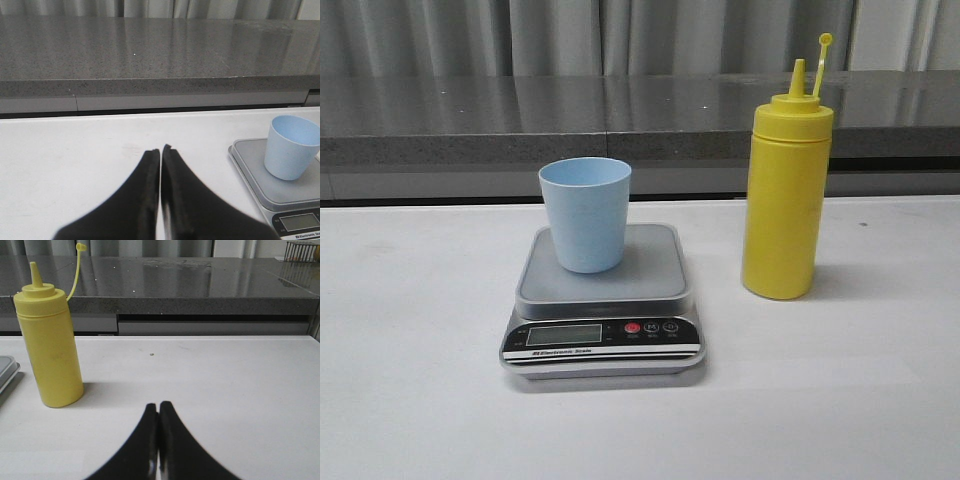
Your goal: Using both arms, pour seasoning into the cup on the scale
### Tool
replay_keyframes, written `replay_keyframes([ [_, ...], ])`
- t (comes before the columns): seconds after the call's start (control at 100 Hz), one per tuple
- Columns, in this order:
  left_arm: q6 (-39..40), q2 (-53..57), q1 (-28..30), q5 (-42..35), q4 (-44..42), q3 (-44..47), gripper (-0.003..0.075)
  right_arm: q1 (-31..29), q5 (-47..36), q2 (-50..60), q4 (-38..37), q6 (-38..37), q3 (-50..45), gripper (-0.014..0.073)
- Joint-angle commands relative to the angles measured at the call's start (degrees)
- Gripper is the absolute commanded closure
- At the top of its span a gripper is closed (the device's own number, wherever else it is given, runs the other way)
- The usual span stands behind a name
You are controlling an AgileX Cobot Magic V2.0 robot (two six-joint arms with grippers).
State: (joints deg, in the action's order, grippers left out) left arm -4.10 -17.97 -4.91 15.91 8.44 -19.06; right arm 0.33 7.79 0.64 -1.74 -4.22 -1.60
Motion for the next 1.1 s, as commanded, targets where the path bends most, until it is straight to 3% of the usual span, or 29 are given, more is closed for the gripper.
replay_keyframes([
  [0.0,-0.1,-0.4,0.1,-3.9,0.1,-1.5,0.0740,-0.4,-4.7,1.1,0.0,0.3,1.2,0.0661],
  [0.41,-0.1,-0.4,0.1,-3.9,0.1,-1.5,0.0740,-0.4,-4.9,1.1,0.0,0.3,1.2,0.0661],
  [0.62,-0.1,-0.4,0.1,-3.9,0.1,-1.5,0.0740,-0.3,-15.3,0.9,4.8,-1.9,2.3,0.0661],
  [0.86,-0.1,-0.4,0.1,-3.9,0.1,-1.5,0.0740,-0.3,-0.7,-7.3,6.2,-1.8,15.3,0.0661],
  [1.09,-0.1,-0.4,0.1,-3.9,0.1,-1.5,0.0740,-0.3,2.2,-23.5,6.0,-1.5,30.4,0.0661],
])
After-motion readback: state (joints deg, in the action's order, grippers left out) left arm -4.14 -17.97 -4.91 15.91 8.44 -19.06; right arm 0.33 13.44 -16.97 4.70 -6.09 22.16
